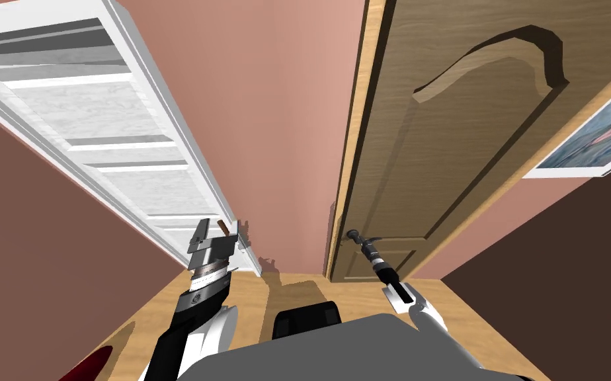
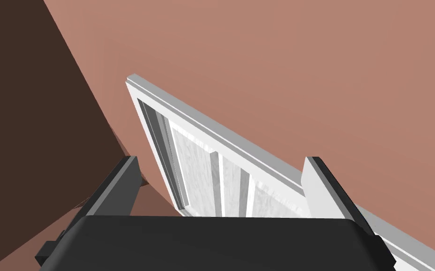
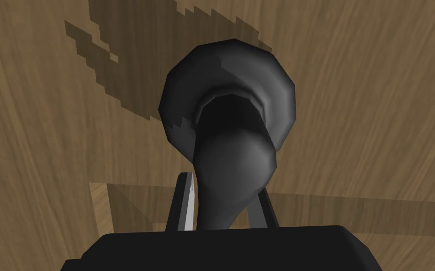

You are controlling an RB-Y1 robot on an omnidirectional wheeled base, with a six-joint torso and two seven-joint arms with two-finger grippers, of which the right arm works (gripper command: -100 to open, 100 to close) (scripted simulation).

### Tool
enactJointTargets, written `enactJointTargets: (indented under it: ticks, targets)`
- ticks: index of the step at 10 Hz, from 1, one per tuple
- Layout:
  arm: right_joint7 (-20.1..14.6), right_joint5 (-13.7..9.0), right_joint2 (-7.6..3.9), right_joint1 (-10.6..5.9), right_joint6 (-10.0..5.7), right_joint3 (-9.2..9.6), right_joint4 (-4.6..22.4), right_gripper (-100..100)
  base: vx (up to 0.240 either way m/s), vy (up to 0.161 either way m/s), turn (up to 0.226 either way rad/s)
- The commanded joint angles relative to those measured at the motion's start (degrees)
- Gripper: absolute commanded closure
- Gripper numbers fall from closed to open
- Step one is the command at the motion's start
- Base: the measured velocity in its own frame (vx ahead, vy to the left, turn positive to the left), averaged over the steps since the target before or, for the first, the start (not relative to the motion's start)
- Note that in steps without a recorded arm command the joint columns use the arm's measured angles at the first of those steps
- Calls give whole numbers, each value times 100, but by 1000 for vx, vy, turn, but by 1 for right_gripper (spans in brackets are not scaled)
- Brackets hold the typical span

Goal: Pull the door open

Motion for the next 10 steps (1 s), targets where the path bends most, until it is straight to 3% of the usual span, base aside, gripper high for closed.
enactJointTargets:
  ticks: [1,6,7,8,10]
  targets:
    - [-123,66,-60,109,-144,76,-13,100,-219,-47,109]
    - [-509,237,-314,393,-550,245,-58,100,-209,-76,116]
    - [-457,216,-271,384,-461,228,-79,100,-88,-30,23]
    - [-556,271,-333,496,-659,230,-33,100,-139,-53,162]
    - [-599,296,-370,545,-760,225,-13,100,-184,-74,123]
